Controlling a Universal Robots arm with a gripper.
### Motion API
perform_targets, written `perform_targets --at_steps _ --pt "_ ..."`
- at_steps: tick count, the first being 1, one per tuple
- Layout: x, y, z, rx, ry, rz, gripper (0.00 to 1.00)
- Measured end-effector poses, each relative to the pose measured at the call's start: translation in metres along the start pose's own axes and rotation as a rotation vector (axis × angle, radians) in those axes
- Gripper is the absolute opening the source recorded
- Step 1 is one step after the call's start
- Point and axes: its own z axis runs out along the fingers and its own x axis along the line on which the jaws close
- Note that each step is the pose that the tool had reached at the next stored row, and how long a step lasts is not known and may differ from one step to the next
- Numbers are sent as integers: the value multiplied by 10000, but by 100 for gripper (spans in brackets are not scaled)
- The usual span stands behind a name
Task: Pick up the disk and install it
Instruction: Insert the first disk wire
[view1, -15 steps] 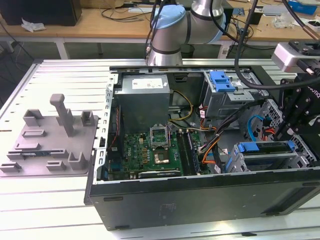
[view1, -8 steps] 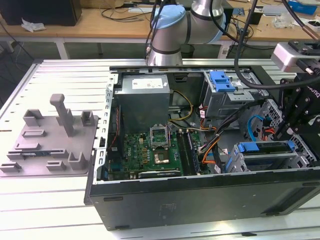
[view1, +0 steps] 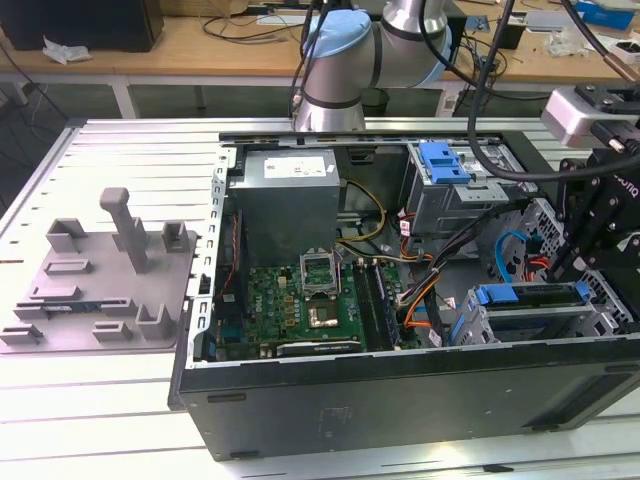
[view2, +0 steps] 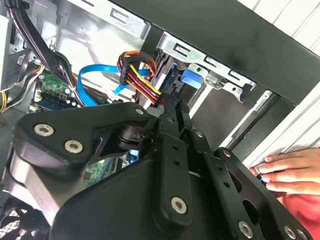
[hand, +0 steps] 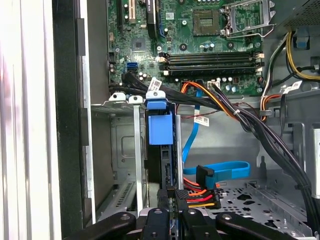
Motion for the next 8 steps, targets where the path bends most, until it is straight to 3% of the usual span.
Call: perform_targets --at_steps 8 --pt "0 0 6 8 -1 1 16"
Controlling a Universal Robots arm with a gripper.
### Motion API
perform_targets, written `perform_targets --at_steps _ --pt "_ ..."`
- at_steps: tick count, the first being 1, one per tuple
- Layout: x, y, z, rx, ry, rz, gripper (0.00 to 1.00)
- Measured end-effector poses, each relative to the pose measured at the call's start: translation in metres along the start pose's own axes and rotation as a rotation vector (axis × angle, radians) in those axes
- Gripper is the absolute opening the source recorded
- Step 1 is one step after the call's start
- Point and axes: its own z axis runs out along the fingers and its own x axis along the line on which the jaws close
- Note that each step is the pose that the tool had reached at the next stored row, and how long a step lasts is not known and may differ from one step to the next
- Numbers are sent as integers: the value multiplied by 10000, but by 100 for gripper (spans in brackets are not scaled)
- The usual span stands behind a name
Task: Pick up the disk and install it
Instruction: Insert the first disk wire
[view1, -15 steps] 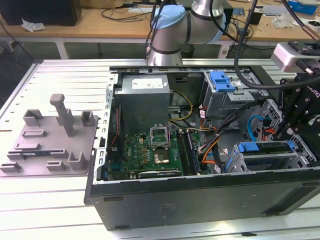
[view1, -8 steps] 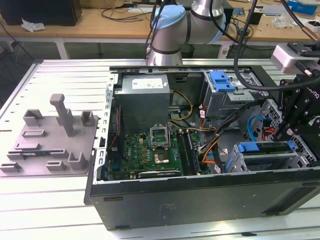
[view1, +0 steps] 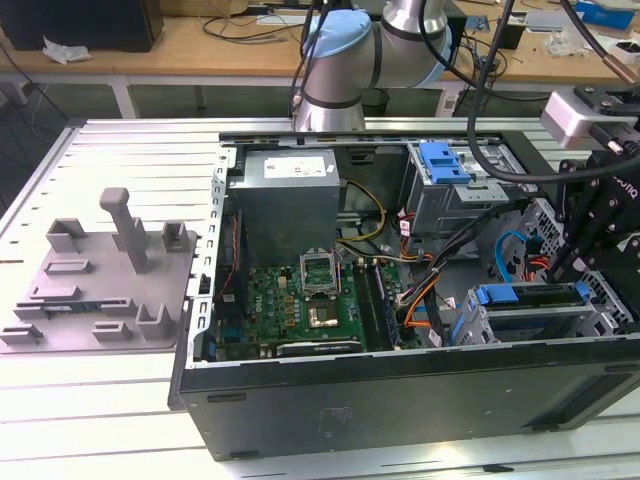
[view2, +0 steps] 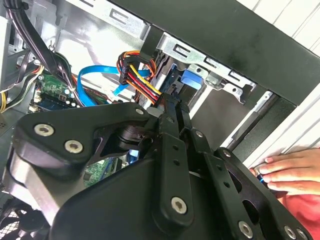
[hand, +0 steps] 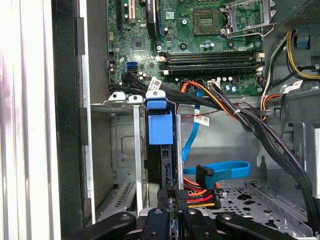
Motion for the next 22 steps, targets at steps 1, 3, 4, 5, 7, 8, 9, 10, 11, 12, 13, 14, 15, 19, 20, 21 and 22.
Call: perform_targets --at_steps 1,3,4,5,7,8,9,10,11,12,13,14,15,19,20,21,22 --pt "0 5 2 0 -3 1 16" --pt "0 12 3 1 0 -2 16" --pt "0 12 3 1 1 -2 16" --pt "0 12 4 1 1 -2 16" --pt "0 12 11 1 0 -1 16" --pt "0 12 13 1 0 0 16" --pt "0 12 15 1 0 0 16" --pt "0 12 17 1 -1 -1 16" --pt "0 12 18 1 0 -1 16" --pt "0 11 19 1 0 -1 16" --pt "0 11 20 1 0 0 16" --pt "0 11 22 1 0 -1 16" --pt "-1 11 24 1 0 -1 16" --pt "-1 11 29 1 0 -1 16" --pt "-1 11 30 0 0 0 16" --pt "-1 11 31 1 0 -1 16" --pt "-1 10 33 1 0 -1 16"
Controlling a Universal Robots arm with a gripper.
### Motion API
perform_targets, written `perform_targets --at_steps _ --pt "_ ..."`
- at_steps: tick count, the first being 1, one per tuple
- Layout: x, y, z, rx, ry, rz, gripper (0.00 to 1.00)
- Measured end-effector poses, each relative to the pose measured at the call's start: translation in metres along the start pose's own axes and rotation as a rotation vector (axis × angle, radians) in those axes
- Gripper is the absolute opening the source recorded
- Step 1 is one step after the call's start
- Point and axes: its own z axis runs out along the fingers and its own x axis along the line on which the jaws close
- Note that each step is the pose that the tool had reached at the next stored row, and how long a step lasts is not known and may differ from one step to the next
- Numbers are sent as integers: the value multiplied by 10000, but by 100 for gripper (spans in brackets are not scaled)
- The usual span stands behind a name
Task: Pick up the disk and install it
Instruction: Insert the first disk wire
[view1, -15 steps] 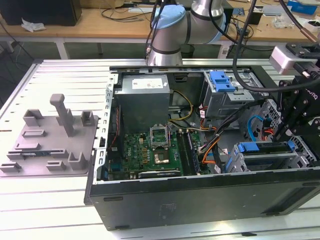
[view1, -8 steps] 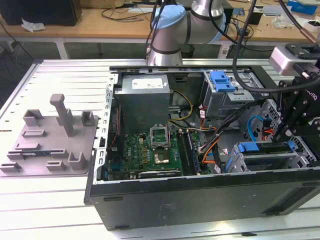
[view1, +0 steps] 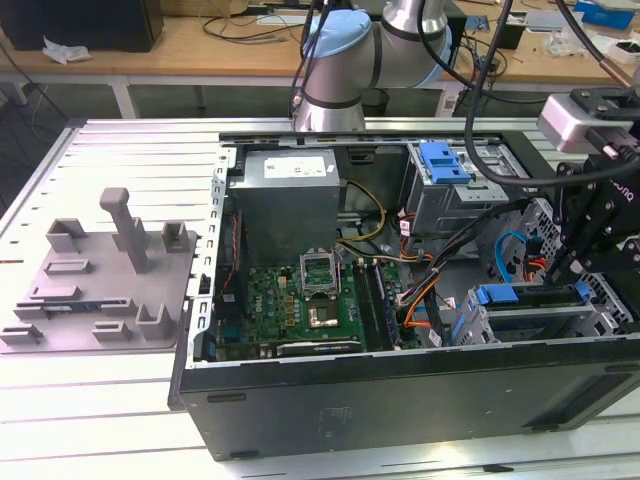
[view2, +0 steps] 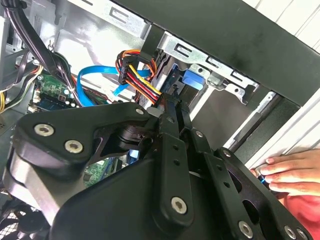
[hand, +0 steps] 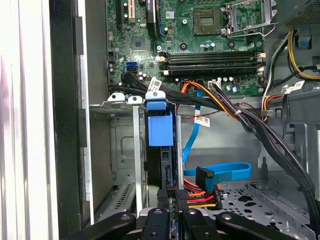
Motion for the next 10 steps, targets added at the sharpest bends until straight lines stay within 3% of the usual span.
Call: perform_targets --at_steps 10 --pt "-1 -7 28 0 -1 0 16"
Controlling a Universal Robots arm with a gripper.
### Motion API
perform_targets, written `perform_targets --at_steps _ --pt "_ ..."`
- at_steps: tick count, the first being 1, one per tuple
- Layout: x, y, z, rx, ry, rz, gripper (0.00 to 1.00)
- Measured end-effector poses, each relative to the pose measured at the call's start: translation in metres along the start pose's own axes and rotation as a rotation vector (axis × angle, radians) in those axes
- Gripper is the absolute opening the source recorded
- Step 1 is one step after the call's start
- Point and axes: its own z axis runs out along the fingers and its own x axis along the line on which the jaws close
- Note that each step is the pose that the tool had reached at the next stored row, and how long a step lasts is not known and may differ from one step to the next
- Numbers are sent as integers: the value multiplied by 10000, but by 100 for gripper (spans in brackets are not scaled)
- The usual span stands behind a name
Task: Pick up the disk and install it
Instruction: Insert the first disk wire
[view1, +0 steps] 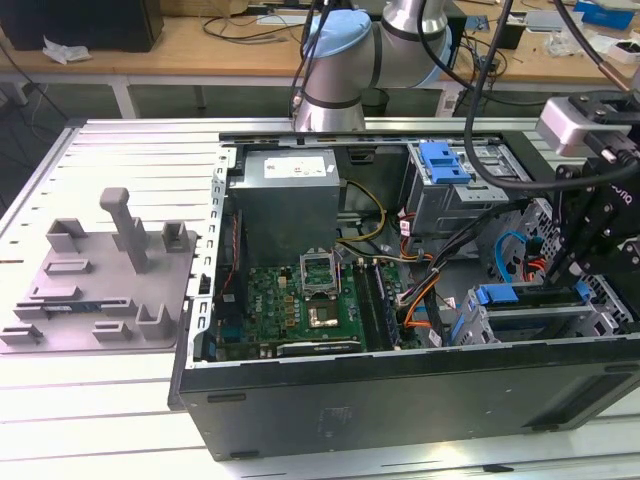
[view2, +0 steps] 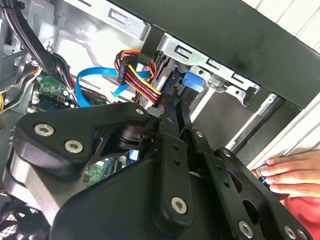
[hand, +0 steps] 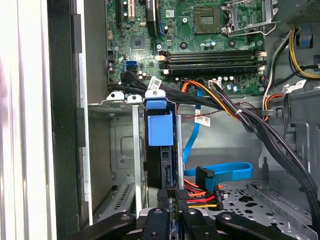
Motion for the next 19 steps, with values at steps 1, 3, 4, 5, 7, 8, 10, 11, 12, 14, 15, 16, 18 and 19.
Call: perform_targets --at_steps 1,3,4,5,7,8,10,11,12,14,15,16,18,19 --pt "0 0 2 0 0 0 16" --pt "0 -1 7 0 0 0 16" --pt "0 0 8 0 0 0 16" --pt "0 -1 9 0 0 0 16" --pt "0 -1 13 1 0 0 16" --pt "-1 -1 13 0 1 0 16" --pt "-1 -1 20 2 0 0 16" --pt "-1 -1 21 2 1 1 16" --pt "-1 -1 23 3 1 0 16" --pt "-1 -1 27 5 0 -1 16" --pt "-1 -1 30 7 -1 0 16" --pt "-1 -1 33 8 0 0 16" --pt "-1 -1 37 9 1 0 16" --pt "-1 -1 38 10 1 1 16"
